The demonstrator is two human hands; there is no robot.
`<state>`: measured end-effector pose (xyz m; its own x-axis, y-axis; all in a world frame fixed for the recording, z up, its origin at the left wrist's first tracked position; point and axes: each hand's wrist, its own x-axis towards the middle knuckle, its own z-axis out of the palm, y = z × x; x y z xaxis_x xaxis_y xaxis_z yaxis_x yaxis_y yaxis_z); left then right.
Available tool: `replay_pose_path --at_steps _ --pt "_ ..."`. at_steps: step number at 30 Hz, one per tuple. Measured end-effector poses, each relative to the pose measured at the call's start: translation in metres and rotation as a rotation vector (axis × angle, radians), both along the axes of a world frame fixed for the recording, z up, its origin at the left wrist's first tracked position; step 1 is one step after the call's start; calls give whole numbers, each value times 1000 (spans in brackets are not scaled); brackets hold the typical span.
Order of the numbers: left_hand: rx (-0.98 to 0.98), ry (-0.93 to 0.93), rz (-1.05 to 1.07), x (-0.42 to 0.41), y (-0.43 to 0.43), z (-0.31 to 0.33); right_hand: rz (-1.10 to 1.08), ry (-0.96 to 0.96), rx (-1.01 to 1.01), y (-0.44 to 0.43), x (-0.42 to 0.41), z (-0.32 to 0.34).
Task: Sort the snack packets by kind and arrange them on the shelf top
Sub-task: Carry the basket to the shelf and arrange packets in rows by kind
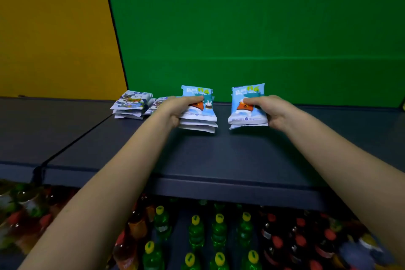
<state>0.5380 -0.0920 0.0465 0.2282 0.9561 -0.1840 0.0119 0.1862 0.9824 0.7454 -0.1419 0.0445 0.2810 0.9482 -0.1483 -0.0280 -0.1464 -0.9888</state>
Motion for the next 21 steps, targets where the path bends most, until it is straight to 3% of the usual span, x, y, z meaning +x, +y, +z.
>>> replay_pose_path --at_steps 7,12,17,21 --pt "52 80 30 23 60 -10 -85 13 -28 49 -1 -14" --pt "42 124 12 28 81 -21 -168 -160 -21 67 -7 -30" --pt "282 433 47 32 91 -26 -246 -490 -8 80 -13 -40" --pt "452 684 61 34 89 -25 -227 -873 -163 83 -17 -42"
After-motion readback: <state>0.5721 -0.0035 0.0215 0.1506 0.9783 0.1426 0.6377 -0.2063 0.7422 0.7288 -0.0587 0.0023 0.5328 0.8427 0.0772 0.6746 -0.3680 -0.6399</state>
